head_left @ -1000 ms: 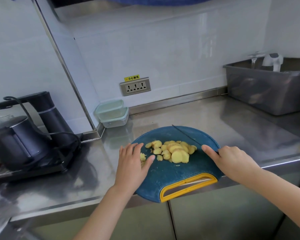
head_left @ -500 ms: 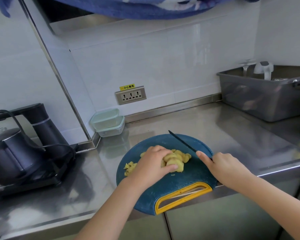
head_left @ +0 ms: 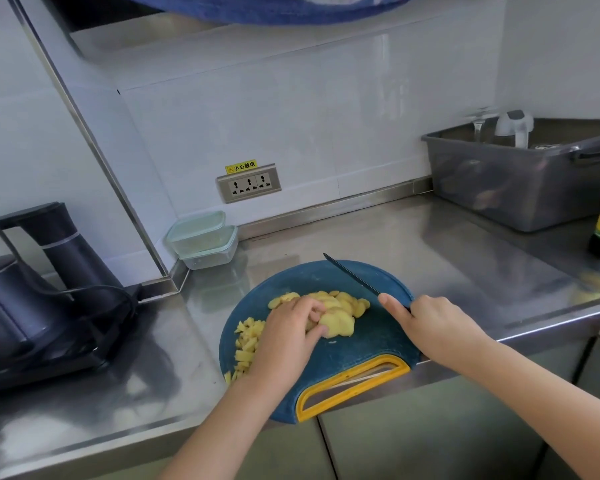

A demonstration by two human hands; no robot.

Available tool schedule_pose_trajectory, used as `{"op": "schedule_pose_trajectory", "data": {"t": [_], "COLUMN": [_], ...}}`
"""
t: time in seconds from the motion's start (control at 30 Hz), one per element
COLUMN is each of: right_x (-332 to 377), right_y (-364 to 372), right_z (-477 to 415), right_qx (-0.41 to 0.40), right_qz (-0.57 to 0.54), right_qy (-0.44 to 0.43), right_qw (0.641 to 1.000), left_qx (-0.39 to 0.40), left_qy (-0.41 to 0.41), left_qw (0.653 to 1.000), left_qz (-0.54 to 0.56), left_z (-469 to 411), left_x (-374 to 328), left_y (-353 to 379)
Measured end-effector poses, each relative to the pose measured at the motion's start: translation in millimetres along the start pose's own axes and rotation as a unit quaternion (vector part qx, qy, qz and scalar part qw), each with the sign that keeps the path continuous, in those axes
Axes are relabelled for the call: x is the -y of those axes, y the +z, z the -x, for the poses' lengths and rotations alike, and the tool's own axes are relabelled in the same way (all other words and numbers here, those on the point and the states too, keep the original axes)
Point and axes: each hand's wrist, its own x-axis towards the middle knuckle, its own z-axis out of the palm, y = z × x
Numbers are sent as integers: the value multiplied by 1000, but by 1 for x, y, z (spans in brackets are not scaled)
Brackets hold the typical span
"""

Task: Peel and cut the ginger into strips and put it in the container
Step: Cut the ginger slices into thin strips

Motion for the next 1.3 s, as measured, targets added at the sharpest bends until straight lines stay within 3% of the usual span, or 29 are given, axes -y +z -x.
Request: {"op": "schedule_pose_trajectory", "data": {"t": [0.27, 0.37, 0.53, 0.67, 0.77, 0.9, 1.13, 1.3], "right_x": [1, 0, 1, 1, -2, 1, 5, 0], "right_y": [2, -1, -7, -2, -1, -3, -7, -2], "right_z": [2, 3, 7, 5, 6, 6, 6, 3], "right_qx": [1, 8, 25, 4, 6, 6, 1, 17], "right_qz": [-62, -104, -84, -164, -100, -97, -89, -95], "right_qy": [30, 69, 40, 86, 52, 43, 51, 47], "right_qw": [998, 992, 995, 983, 994, 994, 995, 994], "left_qx": [-11, -9, 16, 34, 69, 102, 56, 12], "left_qy": [-71, -62, -43, 3, 15, 22, 104, 97], "left_qw": [996, 997, 997, 998, 997, 995, 992, 995], "left_qz": [47, 54, 69, 44, 17, -10, -31, -19], "left_z": [4, 4, 5, -4, -10, -13, -5, 0], "left_x": [-9, -10, -13, -18, -22, -21, -18, -20], "left_y": [6, 5, 1, -3, -2, 0, -4, 4]}}
